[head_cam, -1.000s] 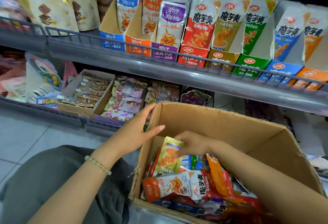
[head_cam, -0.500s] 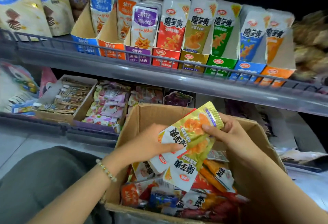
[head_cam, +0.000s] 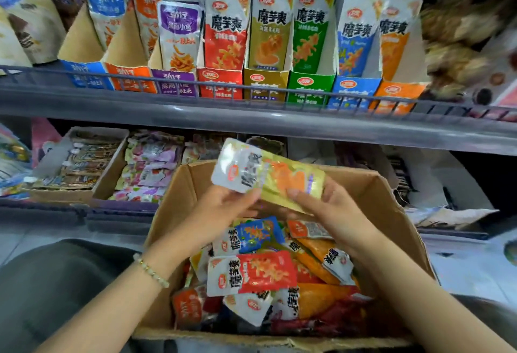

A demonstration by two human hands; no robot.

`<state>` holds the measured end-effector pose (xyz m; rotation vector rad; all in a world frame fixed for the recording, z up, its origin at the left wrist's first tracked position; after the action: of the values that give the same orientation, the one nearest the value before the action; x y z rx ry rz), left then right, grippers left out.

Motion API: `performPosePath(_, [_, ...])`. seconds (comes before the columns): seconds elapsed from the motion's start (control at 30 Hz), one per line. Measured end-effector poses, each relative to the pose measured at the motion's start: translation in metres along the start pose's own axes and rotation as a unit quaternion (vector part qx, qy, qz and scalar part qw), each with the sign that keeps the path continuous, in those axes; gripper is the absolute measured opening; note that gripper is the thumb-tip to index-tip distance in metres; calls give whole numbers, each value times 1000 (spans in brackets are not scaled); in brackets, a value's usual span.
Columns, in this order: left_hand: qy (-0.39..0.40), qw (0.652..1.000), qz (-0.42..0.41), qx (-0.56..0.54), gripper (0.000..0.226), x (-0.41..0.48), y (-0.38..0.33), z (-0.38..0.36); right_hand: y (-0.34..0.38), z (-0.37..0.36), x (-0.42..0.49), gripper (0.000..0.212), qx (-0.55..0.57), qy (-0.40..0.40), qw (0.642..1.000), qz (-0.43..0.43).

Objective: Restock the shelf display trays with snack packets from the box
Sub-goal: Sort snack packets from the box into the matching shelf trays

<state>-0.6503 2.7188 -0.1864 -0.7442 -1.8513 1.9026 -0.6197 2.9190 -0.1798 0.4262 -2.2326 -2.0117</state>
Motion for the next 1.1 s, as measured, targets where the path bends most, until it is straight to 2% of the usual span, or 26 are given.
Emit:
performPosePath(0.13, [-163, 982, -38, -87, 15, -5, -4, 36, -26, 6, 15, 39, -145, 40, 984, -97])
performPosePath(0.23, [-239, 961, -53, -132, 18, -11, -4, 60, -59, 9, 17, 54, -275, 127, 919, -252])
performPosePath(0.3, [-245, 958, -45, -143, 14, -15, -4, 64, -83, 4, 13, 68, -269, 164, 888, -335])
performPosePath(0.33, [-235, 961, -42, -137, 11, -17, -2, 65, -97, 3, 13, 77, -257, 149, 884, -362])
performPosePath(0.43, [-214, 970, -51, -101, 20, -21, -2, 65, -122, 1, 16, 109, -288, 72, 888, -351])
performPosePath(0.47, [-214, 971, -56, -92, 24, -22, -2, 65, -124, 1, 17, 107, -294, 53, 886, -354])
performPosePath(0.53, [-218, 970, -65, -88, 25, -25, -4, 64, -127, 1, 18, 74, -273, 20, 887, -372])
performPosePath(0.6, [-213, 969, -69, -106, 21, -26, -3, 61, -134, 2, 19, 56, -261, 10, 891, -371])
performPosePath(0.73, [-193, 973, -60, -110, 20, -28, -6, 56, -149, -8, 30, 59, -212, -50, 899, -381])
performPosePath(0.9, [-181, 972, -49, -141, 30, -32, -6, 56, -153, -9, 40, 46, -139, -61, 917, -370])
performPosePath(1.0, [-186, 966, -45, -174, 28, -35, -5, 56, -121, 8, 31, 25, -171, -28, 926, -335])
performPosePath(1.1, [-189, 964, -55, -179, 37, -37, -10, 59, -61, 28, 15, 22, -283, -3, 920, -271])
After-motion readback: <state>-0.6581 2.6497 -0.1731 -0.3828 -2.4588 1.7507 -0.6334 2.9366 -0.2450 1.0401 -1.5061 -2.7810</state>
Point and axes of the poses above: each hand's wrist, its own x-axis towards the middle knuckle, its own z-axis out of the back of the hand, y = z × x, the point moved 1 cm from there along x, towards the middle knuckle, and after that the axes turned 13 degrees about y, right-handed, at the moved point
